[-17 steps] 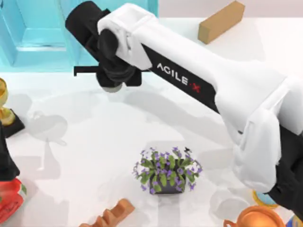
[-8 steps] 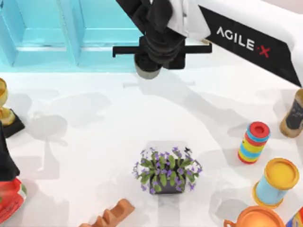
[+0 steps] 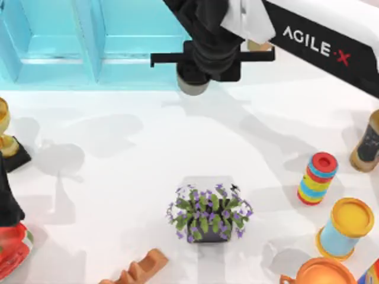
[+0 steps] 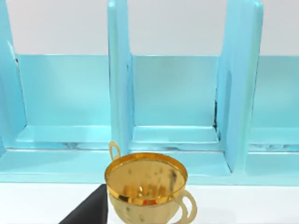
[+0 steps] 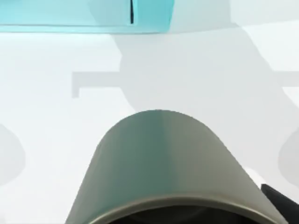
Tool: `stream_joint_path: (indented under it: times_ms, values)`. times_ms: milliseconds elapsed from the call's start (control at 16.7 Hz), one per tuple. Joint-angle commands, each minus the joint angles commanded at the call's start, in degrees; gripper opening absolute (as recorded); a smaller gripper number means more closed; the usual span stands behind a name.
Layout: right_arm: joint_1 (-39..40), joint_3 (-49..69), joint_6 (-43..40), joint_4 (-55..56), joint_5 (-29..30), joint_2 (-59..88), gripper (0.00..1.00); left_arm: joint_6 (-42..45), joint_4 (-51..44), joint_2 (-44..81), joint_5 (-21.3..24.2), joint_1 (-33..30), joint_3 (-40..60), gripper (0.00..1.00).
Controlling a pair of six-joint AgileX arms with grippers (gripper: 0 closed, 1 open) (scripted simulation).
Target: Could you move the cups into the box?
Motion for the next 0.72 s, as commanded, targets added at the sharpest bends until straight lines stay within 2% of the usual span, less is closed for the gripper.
stream_joint_path:
  times_ms: [180, 300, 720]
  values:
    - [-7.0, -2.19, -7.22, -1.96, -1.76, -3.08, 0.0, 0.0, 0.0, 0.0, 0.0, 0.0, 0.0, 1.0]
    - [-14.62, -4.64, -14.72, -3.98, -3.46, -6.04, 0.0, 0.0, 0.0, 0.0, 0.0, 0.0, 0.0, 1.0]
    - [-50.23, -17.29, -47.77, -13.13, -11.29, -18.79, 0.0, 0.0, 0.0, 0.0, 0.0, 0.0, 0.0, 1.0]
